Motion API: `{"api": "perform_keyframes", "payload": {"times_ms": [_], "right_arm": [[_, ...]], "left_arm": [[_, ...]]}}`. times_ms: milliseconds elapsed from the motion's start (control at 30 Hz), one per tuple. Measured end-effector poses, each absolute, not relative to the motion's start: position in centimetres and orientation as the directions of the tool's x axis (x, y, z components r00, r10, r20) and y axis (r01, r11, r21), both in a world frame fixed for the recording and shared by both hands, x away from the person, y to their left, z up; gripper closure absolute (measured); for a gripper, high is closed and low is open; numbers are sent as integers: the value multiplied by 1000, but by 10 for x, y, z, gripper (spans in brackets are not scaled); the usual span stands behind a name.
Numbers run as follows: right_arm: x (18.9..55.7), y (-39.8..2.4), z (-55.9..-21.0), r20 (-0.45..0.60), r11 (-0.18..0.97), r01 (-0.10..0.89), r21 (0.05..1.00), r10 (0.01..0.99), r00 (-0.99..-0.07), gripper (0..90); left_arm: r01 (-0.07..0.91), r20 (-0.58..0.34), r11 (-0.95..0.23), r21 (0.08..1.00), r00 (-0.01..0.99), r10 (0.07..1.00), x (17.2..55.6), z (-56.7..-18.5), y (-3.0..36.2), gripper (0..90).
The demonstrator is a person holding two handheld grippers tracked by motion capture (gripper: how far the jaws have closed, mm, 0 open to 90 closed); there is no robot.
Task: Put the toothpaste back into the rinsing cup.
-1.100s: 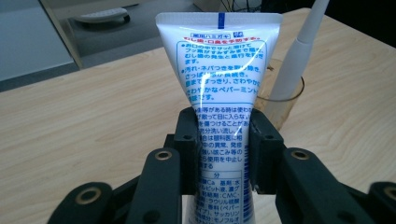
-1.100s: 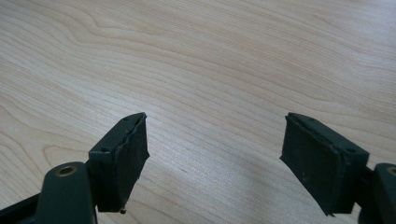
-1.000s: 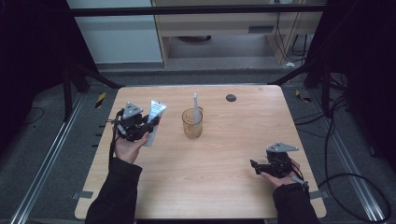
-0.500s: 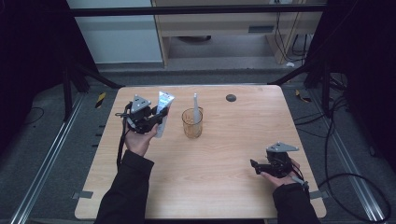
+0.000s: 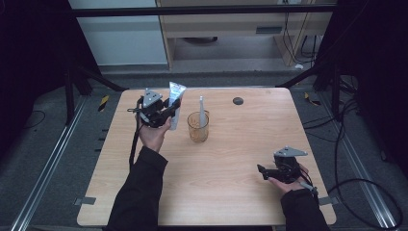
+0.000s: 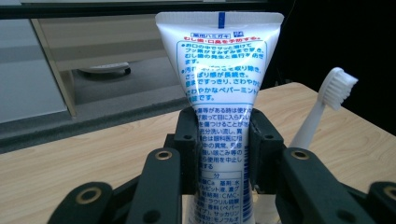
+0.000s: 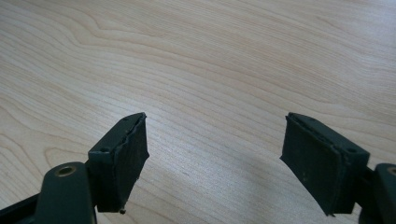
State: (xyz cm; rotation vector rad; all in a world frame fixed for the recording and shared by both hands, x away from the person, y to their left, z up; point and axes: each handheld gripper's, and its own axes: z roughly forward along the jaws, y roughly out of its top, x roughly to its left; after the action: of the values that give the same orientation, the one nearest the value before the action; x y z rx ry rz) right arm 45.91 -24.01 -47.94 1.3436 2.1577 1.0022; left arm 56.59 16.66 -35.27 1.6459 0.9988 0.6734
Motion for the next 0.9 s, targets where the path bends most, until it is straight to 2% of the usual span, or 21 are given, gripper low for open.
{"api": "perform_keyframes", "payload": {"times_ms": [900], "right_arm": [[459,-241,-480,34,273,602,751,893,-448,227]], "left_arm": [[232,-76,-44,972,484,872,597,-368,133,689]]}}
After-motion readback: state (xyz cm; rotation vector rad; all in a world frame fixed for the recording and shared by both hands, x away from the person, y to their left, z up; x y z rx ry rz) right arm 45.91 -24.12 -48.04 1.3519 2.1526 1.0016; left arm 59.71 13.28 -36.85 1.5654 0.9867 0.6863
